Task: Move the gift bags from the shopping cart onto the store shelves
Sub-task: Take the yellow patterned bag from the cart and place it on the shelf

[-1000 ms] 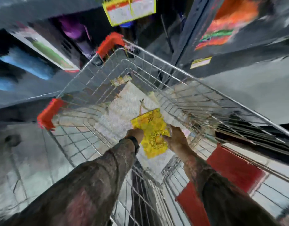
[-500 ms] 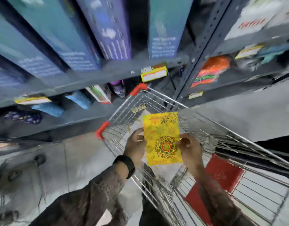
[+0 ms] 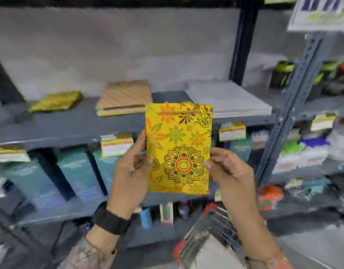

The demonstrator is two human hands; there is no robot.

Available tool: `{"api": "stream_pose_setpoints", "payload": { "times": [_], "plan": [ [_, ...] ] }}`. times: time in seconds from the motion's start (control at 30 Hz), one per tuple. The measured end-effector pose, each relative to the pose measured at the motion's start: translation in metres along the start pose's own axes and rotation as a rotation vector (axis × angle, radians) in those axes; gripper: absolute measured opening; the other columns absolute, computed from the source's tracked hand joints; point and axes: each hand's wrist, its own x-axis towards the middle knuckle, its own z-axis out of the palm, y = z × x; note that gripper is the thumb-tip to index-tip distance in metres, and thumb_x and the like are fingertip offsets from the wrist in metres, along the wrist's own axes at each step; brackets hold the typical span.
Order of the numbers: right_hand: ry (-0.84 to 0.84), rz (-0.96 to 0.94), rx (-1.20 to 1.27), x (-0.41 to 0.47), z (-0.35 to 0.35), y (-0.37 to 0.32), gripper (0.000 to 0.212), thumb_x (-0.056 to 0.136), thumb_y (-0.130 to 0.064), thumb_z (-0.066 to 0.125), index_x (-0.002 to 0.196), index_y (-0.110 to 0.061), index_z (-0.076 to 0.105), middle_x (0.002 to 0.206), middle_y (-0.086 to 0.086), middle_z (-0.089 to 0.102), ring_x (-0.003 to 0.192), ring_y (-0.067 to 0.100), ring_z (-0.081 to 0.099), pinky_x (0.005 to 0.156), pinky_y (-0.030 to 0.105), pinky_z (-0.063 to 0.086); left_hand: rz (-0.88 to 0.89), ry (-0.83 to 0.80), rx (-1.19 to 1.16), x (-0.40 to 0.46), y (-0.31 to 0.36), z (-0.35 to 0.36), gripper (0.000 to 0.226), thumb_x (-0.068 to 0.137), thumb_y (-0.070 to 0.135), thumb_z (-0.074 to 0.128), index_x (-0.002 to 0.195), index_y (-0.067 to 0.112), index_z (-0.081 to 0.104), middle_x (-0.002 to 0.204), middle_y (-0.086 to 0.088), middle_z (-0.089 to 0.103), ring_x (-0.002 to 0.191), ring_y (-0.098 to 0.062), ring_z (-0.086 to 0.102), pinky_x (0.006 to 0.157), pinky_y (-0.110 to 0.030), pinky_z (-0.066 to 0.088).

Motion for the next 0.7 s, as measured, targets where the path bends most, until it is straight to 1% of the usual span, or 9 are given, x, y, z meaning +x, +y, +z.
{"api": "stream_pose_setpoints", "payload": {
  "times": [0.1,0.2,0.3,0.37,0.43,0.53,0.63,0.67,0.7],
  "plan": [
    [-0.020,-0.016,0.038,0.010,0.023,-0.010,0.030,0.089,0.003,0.073,0.097,-0.025,0.079,0.088,-0.002,0.081,0.083,0.016,0.072,0.075,0.028,0.057,0.072,0.010,0.032,0.010,0.013,-0.021,0.074,0.093,-0.020,0.051,0.143,0.035,0.050,0.119,0.012,0.070,0.085,-0.017,0.051,0.087,-0.034,0.050],
    [-0.039,-0.008,0.032,0.018,0.034,-0.009,0.029,0.088,0.002,0.074,0.099,-0.024,0.081,0.092,0.006,0.081,0.087,0.023,0.073,0.078,0.035,0.060,0.077,0.001,0.058,0.013,0.015,-0.036,0.073,0.094,-0.014,0.053,0.143,0.041,0.049,0.105,0.027,0.073,0.081,-0.010,0.054,0.080,-0.018,0.053],
    [-0.054,-0.026,0.000,0.030,0.047,-0.008,0.033,0.086,-0.001,0.078,0.101,-0.029,0.083,0.094,0.004,0.082,0.083,0.016,0.075,0.073,0.024,0.062,0.073,0.061,0.088,0.018,0.017,-0.047,0.069,0.095,-0.008,0.057,0.146,0.038,0.052,0.109,0.019,0.072,0.083,-0.007,0.059,0.083,-0.020,0.052],
    [-0.067,-0.028,-0.003,0.043,0.063,-0.006,0.031,0.084,-0.002,0.080,0.099,-0.029,0.083,0.093,0.003,0.083,0.080,0.014,0.076,0.068,0.021,0.061,0.094,0.149,0.116,0.026,0.022,-0.059,0.063,0.094,-0.005,0.061,0.139,0.038,0.060,0.113,0.008,0.070,0.085,-0.007,0.065,0.083,-0.025,0.053],
    [-0.106,-0.018,0.027,0.061,0.088,-0.007,0.029,0.083,-0.003,0.081,0.098,-0.028,0.084,0.092,0.003,0.084,0.079,0.014,0.078,0.066,0.020,0.060,0.096,0.236,0.097,0.037,0.029,-0.075,0.056,0.092,-0.005,0.064,0.127,0.039,0.069,0.114,0.003,0.074,0.086,-0.009,0.072,0.080,-0.023,0.057],
    [-0.234,-0.021,0.044,0.095,0.147,-0.010,0.031,0.083,-0.001,0.081,0.095,-0.029,0.085,0.091,0.000,0.085,0.078,0.010,0.079,0.067,0.017,0.059,0.093,0.376,0.051,0.067,0.038,-0.117,0.049,0.090,-0.005,0.066,0.110,0.039,0.075,0.108,0.007,0.080,0.086,-0.007,0.077,0.075,-0.021,0.061],
    [-0.332,-0.006,-0.003,0.137,0.219,-0.003,0.029,0.081,0.000,0.082,0.089,-0.028,0.084,0.089,-0.004,0.085,0.076,0.008,0.078,0.066,0.018,0.058,0.051,0.461,0.077,0.112,0.046,-0.171,0.042,0.092,-0.006,0.064,0.110,0.029,0.077,0.105,0.006,0.081,0.091,-0.010,0.074,0.084,-0.031,0.062],
    [-0.351,0.003,-0.027,0.152,0.246,0.002,0.027,0.080,-0.001,0.083,0.090,-0.026,0.083,0.088,-0.004,0.084,0.077,0.007,0.078,0.067,0.019,0.058,0.031,0.440,0.094,0.129,0.050,-0.190,0.045,0.093,-0.010,0.061,0.102,0.029,0.081,0.099,0.011,0.081,0.087,-0.005,0.074,0.084,-0.028,0.062],
    [-0.364,0.021,-0.049,0.167,0.274,0.008,0.026,0.079,-0.001,0.083,0.094,-0.023,0.083,0.088,-0.002,0.084,0.081,0.010,0.078,0.071,0.024,0.060,0.009,0.398,0.122,0.147,0.052,-0.208,0.056,0.093,-0.015,0.055,0.087,0.033,0.083,0.087,0.018,0.080,0.077,0.004,0.072,0.077,-0.020,0.062]
  ]
}}
